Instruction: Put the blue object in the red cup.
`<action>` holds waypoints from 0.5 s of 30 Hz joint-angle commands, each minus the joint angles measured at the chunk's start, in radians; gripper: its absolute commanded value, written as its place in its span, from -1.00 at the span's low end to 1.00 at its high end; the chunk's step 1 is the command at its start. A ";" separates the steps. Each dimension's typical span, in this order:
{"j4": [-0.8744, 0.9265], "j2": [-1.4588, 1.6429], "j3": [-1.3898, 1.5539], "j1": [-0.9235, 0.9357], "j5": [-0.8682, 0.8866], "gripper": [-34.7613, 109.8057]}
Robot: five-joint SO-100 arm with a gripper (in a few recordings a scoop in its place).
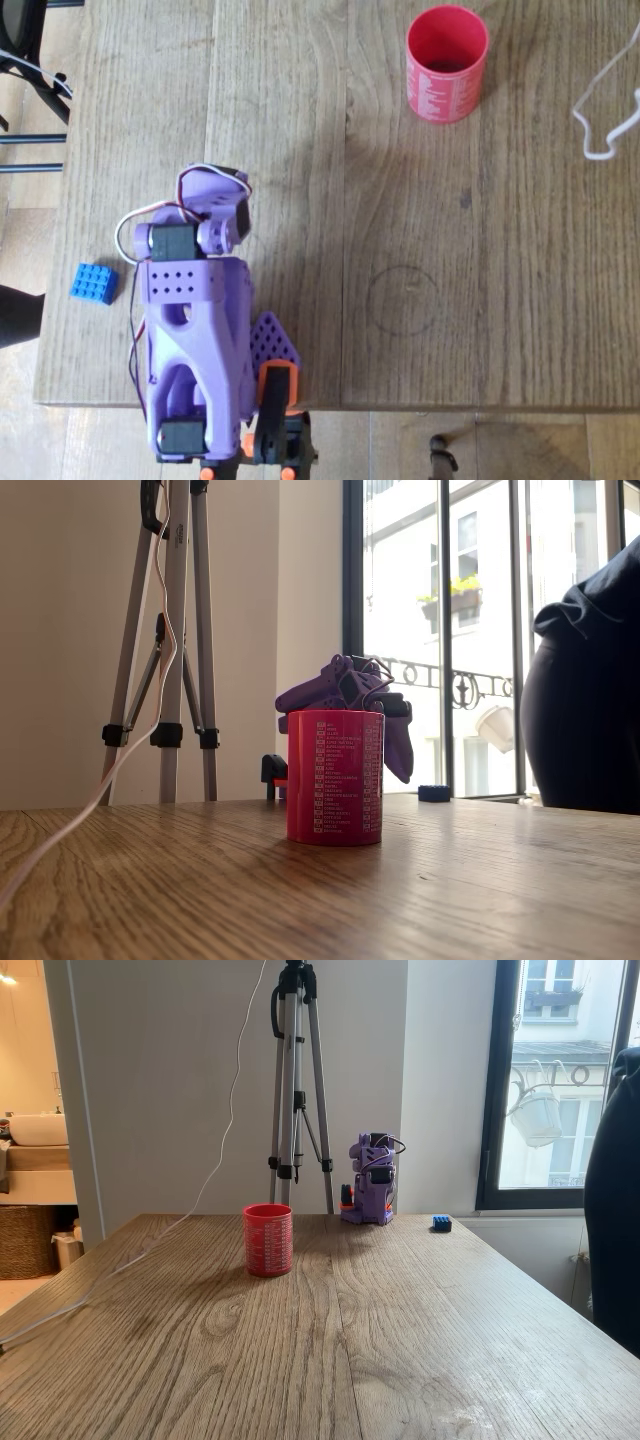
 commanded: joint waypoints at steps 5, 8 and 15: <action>-0.015 0.000 -0.012 -0.058 -0.052 -0.51; -0.015 0.000 -0.012 -0.057 -0.043 -0.51; -0.020 0.000 -0.012 -0.057 -0.064 -0.51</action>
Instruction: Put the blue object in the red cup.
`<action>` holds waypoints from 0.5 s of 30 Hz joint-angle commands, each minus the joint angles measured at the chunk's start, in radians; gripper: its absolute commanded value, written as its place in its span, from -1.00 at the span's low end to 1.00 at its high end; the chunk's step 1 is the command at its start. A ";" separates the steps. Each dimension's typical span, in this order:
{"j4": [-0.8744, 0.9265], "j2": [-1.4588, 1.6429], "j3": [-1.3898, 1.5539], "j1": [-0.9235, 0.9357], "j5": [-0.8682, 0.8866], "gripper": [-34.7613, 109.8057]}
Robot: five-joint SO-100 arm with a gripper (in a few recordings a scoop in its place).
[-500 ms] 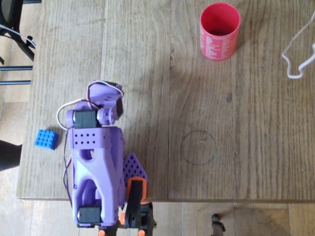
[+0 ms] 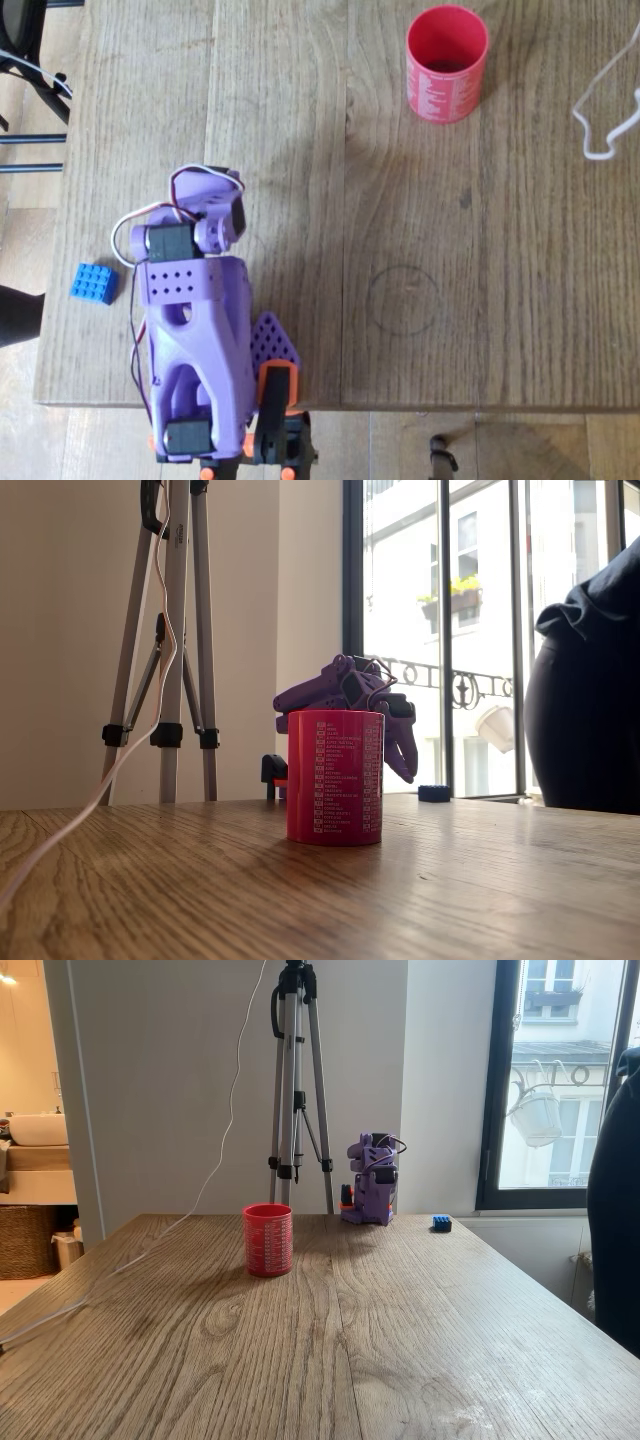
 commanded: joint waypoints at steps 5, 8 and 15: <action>0.009 -0.014 -0.209 0.054 -0.133 -0.51; 0.040 -0.149 -0.364 0.060 -0.153 -0.51; 0.156 -0.718 -0.782 0.038 -0.163 -0.51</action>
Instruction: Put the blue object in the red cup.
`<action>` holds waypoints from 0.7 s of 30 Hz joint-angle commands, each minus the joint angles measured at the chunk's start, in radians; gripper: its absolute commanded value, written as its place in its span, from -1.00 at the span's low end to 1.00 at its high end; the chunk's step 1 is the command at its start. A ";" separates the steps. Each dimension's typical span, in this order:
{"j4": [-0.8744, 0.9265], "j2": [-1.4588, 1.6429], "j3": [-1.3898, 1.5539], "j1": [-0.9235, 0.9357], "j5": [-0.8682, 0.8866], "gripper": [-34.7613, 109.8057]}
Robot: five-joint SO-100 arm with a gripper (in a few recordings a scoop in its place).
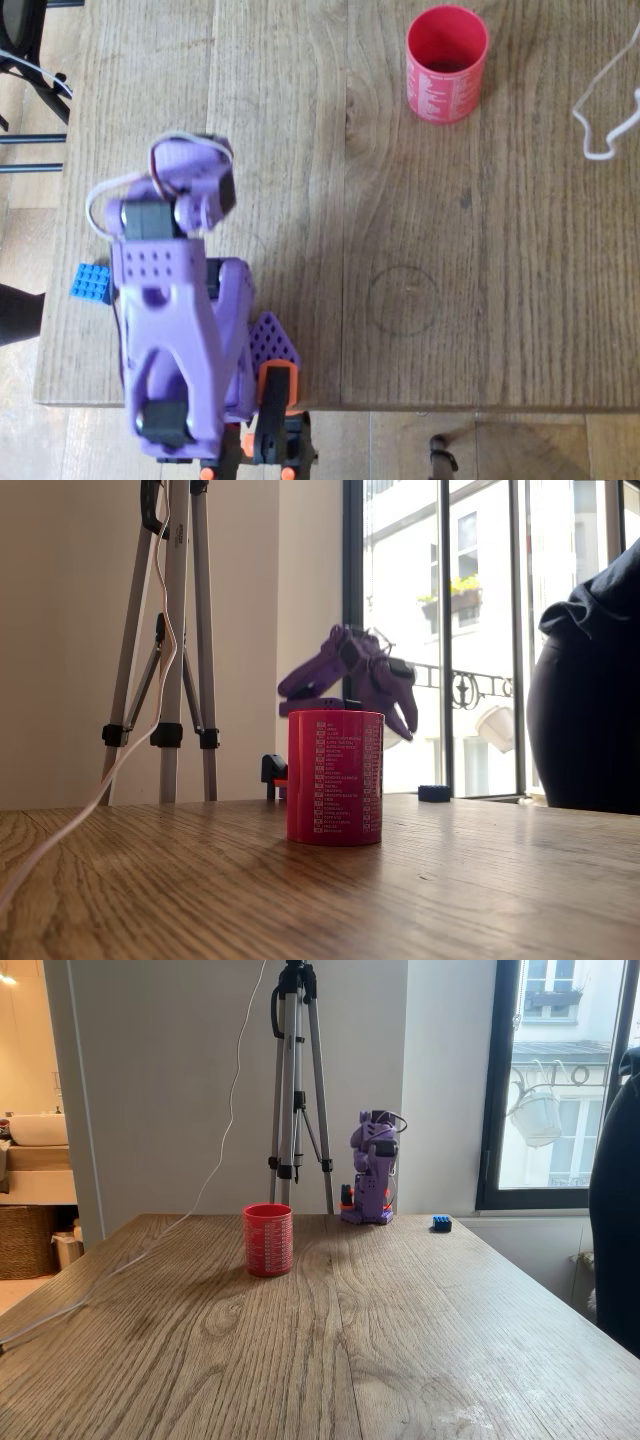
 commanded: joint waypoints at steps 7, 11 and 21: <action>0.193 -0.647 -0.488 -0.291 -0.069 -0.51; 0.201 -0.704 -0.499 -0.529 -0.123 -0.51; 0.156 -0.798 -0.474 -1.065 -0.104 -0.51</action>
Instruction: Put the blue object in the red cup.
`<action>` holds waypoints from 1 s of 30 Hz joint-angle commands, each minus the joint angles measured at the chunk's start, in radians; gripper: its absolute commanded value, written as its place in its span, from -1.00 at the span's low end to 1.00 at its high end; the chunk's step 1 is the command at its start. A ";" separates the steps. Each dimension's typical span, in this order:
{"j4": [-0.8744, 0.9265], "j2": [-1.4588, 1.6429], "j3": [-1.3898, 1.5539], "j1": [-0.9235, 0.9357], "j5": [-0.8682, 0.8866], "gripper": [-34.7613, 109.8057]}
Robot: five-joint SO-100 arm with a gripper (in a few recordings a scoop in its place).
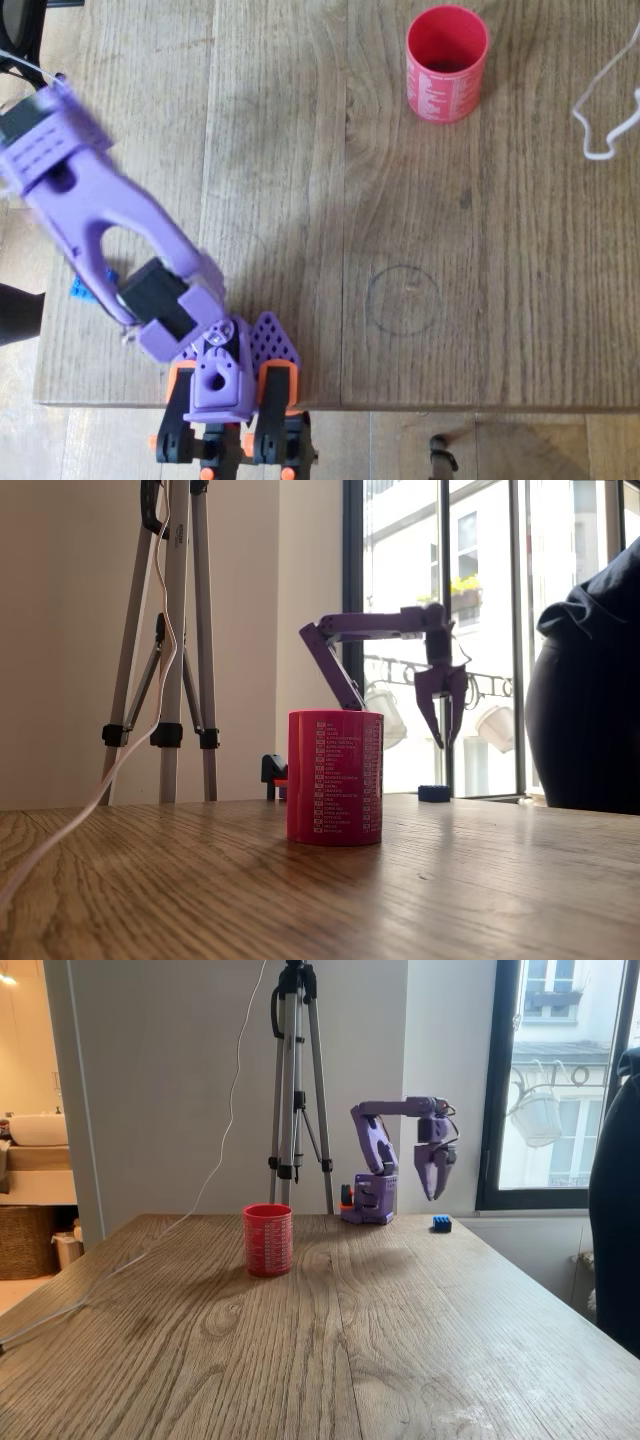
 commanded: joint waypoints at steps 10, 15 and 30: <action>-0.178 -0.256 0.058 -0.318 0.002 -0.51; -0.202 -0.244 0.087 -0.314 -0.018 -0.51; -0.144 -0.245 0.038 -0.241 -0.077 0.02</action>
